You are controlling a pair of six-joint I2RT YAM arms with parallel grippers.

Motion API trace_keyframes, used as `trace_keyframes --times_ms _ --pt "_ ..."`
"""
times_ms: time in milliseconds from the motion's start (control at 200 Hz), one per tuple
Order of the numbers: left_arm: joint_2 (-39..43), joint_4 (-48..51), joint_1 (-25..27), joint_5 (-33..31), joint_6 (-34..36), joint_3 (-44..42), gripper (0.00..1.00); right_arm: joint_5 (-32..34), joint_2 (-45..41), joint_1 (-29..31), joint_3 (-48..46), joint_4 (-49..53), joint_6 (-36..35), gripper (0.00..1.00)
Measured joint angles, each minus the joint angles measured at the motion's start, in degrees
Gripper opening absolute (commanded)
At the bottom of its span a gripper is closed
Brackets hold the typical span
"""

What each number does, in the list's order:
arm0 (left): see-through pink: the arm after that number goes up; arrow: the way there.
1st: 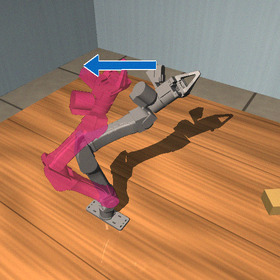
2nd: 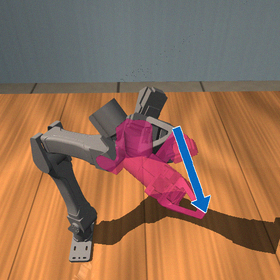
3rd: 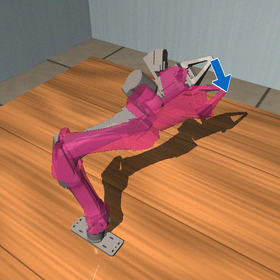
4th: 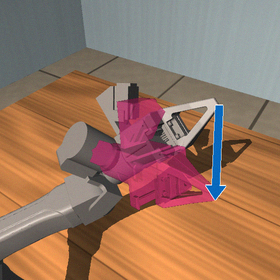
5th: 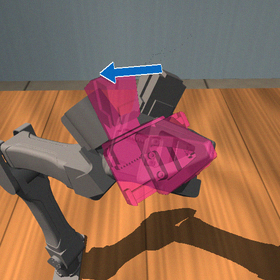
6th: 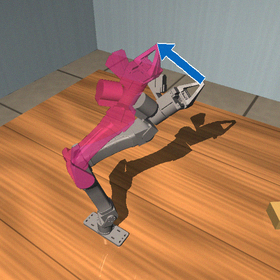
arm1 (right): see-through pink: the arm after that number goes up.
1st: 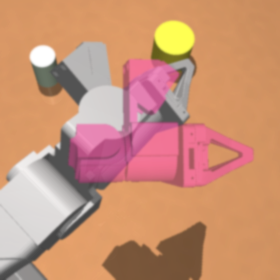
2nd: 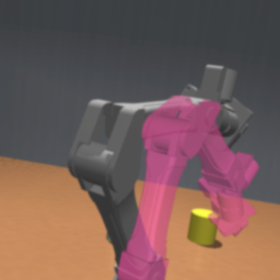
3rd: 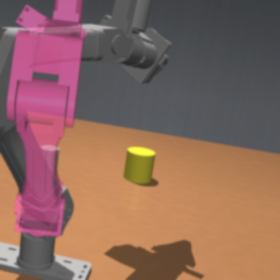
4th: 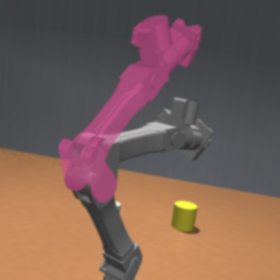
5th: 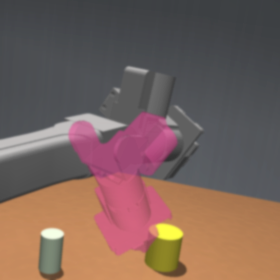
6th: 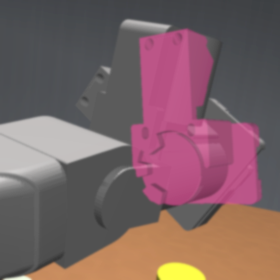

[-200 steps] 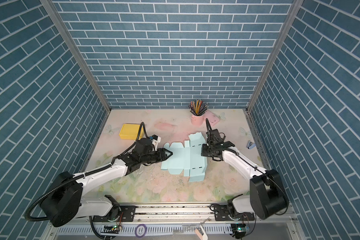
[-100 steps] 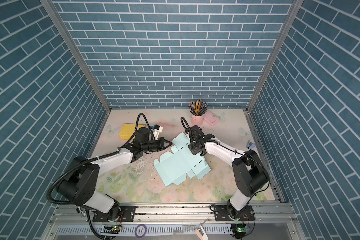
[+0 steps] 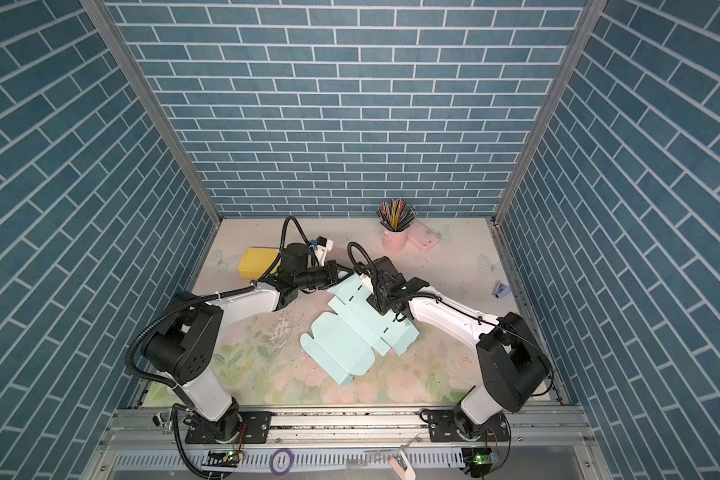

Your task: Fold the paper box

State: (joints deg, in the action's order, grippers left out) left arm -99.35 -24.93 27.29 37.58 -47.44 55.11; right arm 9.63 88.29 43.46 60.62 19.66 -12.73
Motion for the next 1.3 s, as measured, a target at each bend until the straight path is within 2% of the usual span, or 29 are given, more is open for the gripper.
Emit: trace_keyframes --times_ms 190,460,825,940,1100,1170,1300 --pt "0.7 -1.0 -0.8 -0.1 -0.8 -3.1 0.01 0.7 -0.7 0.4 -0.5 -0.1 -1.3 0.0" --pt "4.5 2.6 -2.0 -0.3 1.5 -1.4 0.01 2.2 -0.8 1.3 -0.7 0.0 -2.8 0.0" --pt "2.2 5.1 3.3 -2.0 2.8 -0.6 0.01 3.9 -1.2 3.2 -0.8 -1.4 -3.8 0.0" --pt "3.1 6.5 5.0 -3.6 3.5 -1.1 0.01 7.4 -2.0 4.0 -1.6 -2.7 -5.6 0.0" --pt "5.9 5.4 6.2 -4.3 2.9 -5.2 0.01 16.0 -4.0 8.0 -4.7 -7.2 -11.5 0.0" --pt "8.7 4.9 4.5 -3.4 2.9 -9.0 0.02 19.5 -4.6 10.4 -6.0 -9.6 -15.0 0.0" --pt "14.4 4.2 -2.0 -1.8 3.1 -15.7 0.02 24.5 -4.8 13.4 -7.9 -14.1 -20.6 0.0"
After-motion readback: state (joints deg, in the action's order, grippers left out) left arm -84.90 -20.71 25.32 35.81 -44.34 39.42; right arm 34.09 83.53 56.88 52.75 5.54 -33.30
